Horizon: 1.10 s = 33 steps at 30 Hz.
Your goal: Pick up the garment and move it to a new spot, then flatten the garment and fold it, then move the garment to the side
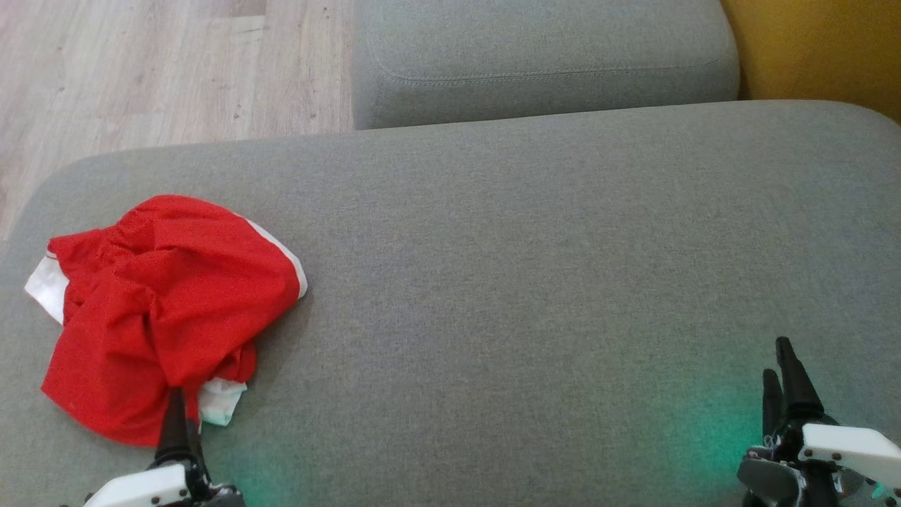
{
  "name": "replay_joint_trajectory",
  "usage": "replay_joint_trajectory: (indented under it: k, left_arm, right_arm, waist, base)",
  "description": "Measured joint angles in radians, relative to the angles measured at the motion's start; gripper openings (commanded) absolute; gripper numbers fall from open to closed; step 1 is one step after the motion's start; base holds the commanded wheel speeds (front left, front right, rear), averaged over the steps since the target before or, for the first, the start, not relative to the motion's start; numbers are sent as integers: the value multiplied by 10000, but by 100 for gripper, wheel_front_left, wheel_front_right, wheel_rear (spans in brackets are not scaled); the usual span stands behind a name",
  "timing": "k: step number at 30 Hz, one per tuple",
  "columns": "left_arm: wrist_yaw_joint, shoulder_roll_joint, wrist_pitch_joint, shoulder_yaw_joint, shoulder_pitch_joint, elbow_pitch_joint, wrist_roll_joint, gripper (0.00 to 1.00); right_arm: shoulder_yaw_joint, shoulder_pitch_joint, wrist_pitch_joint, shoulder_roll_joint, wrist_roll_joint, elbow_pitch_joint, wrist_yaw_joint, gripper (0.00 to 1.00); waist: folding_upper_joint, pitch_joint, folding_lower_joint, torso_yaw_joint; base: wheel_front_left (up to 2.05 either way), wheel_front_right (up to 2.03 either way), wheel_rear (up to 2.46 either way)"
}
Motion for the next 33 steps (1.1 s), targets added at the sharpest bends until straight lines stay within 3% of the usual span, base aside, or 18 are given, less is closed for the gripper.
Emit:
replay_joint_trajectory:
  k: [18,26,33]
  left_arm:
    - [0,0,-447,424,-2,-405,1160,100]
    - [13,0,-746,391,-11,-1039,2489,100]
    - [276,4,-957,-130,-12,-1639,3950,100]
  right_arm:
    - [88,-3,-504,0,-2284,-652,0,100]
    - [284,-6,-792,0,-4077,-1208,0,100]
    - [575,-8,-965,-2,-5605,-1478,0,100]
  waist:
    - [0,7,0,-30]
    - [0,36,1,-109]
    - [0,38,1,-139]
  base:
    - [0,0,0]
    - [0,0,0]
    - [0,0,0]
